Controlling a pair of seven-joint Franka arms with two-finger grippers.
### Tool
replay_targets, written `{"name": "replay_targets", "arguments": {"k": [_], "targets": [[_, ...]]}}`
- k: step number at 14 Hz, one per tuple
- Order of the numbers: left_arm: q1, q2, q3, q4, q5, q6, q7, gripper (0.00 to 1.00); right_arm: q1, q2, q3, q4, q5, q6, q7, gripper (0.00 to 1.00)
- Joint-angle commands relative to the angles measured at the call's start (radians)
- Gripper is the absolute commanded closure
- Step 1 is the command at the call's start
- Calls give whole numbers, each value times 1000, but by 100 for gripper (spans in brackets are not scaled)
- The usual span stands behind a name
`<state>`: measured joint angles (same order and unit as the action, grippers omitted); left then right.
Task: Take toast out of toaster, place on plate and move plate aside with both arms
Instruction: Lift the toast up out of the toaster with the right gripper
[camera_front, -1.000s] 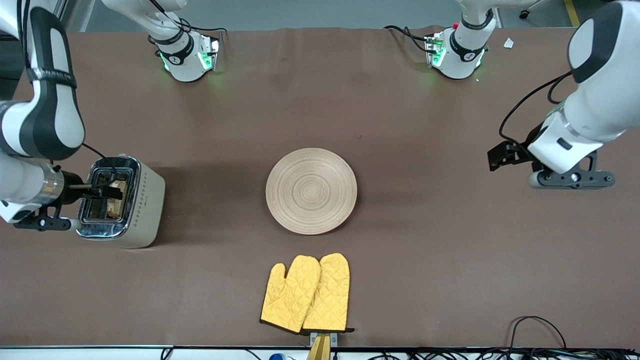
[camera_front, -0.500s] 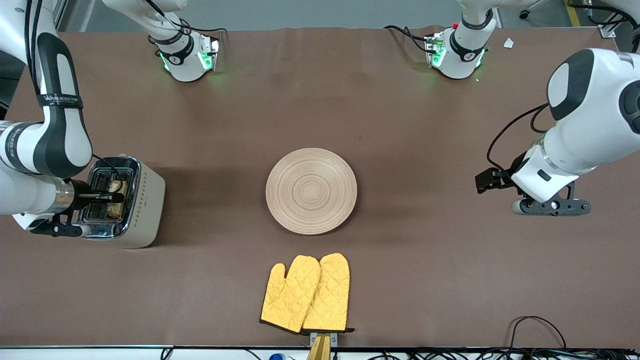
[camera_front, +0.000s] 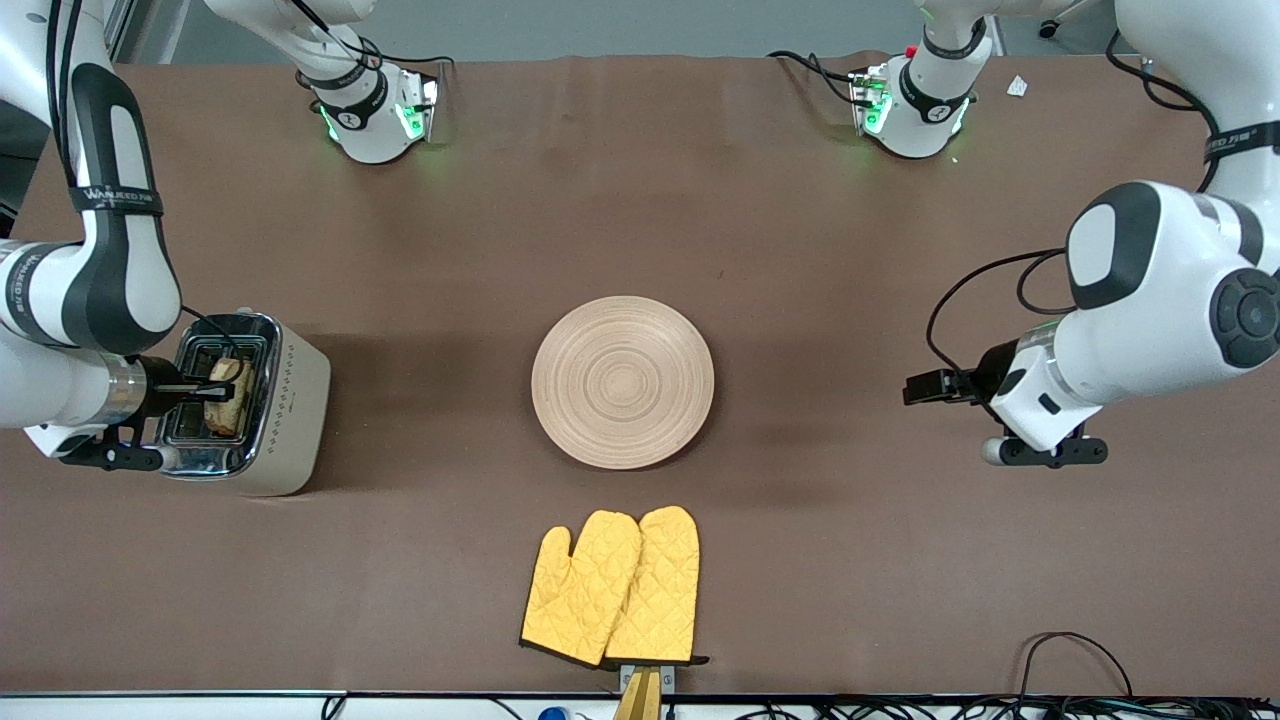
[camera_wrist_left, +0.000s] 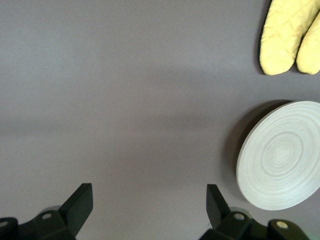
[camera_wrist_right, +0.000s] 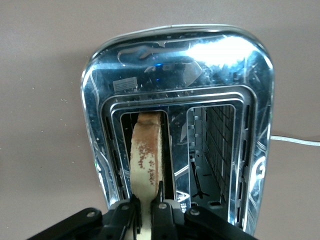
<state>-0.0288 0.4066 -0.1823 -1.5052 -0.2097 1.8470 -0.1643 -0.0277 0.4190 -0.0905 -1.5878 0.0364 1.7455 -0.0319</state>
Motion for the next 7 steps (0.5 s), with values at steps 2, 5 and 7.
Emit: {"name": "replay_targets", "arguments": {"k": [2, 5, 7], "targets": [[3, 61, -5, 22, -105, 34, 54, 0, -20, -135, 12, 3, 7, -61, -40, 95], [10, 118, -5, 36, -200, 44, 121, 0, -12, -227, 17, 34, 8, -130, -95, 96], [12, 164, -3, 42, -267, 57, 172, 0, 15, -250, 28, 81, 8, -193, -94, 96]]}}
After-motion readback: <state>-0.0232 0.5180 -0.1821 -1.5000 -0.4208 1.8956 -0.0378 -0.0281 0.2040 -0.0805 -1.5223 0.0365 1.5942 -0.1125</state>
